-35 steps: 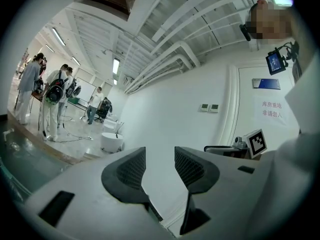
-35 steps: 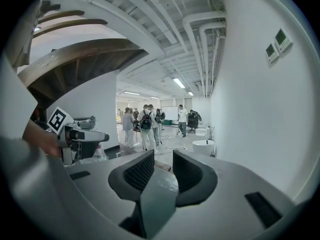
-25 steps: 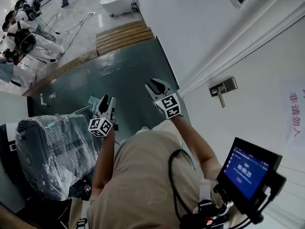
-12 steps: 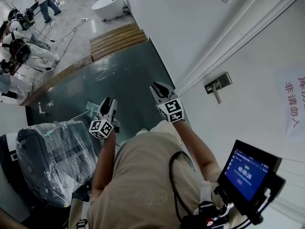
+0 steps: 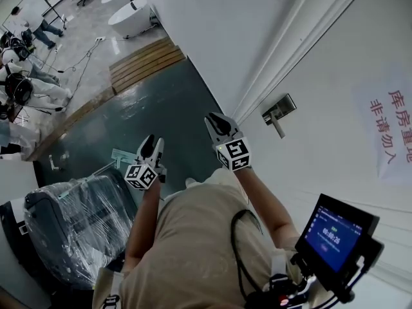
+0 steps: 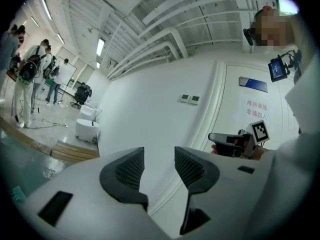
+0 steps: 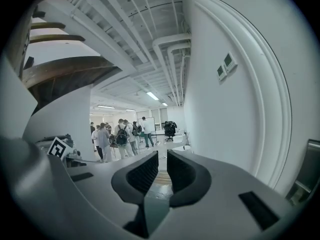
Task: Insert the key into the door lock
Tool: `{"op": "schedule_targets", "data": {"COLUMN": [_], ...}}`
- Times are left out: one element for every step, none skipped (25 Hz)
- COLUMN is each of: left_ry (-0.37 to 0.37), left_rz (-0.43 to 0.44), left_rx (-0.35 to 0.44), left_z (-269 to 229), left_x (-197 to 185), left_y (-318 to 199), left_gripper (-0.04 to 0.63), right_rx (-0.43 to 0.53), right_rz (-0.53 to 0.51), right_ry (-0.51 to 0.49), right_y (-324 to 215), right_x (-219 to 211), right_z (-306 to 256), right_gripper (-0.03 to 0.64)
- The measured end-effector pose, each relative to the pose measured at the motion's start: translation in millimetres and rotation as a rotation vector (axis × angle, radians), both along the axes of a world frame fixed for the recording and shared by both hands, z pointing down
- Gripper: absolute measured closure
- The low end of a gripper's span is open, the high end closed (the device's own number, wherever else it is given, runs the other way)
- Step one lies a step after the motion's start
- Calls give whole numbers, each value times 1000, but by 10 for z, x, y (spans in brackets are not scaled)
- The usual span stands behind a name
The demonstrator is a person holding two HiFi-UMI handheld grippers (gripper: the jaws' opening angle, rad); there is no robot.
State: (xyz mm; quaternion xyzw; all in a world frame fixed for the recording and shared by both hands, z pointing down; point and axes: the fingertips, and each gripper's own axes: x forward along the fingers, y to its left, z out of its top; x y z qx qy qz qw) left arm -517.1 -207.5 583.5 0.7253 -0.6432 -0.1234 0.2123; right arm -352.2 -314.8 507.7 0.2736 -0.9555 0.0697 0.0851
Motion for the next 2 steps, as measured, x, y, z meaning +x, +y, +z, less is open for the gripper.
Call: {"op": "schedule_targets", "data": {"left_ry": [-3,-7], "left_rz": [9,17], "left_rx": [8,15], "left_z": [-39,-80], "left_x": [62,123], "left_y": [-87,-175], "left_gripper": [405,405], "right_rx": [9,18], "right_rz": [-2,-4], "right_ry": [-1,-1], "right_y": [-56,-111], "right_x": [55,110], "right_z": [-35,-71], "right_gripper": [562,565]}}
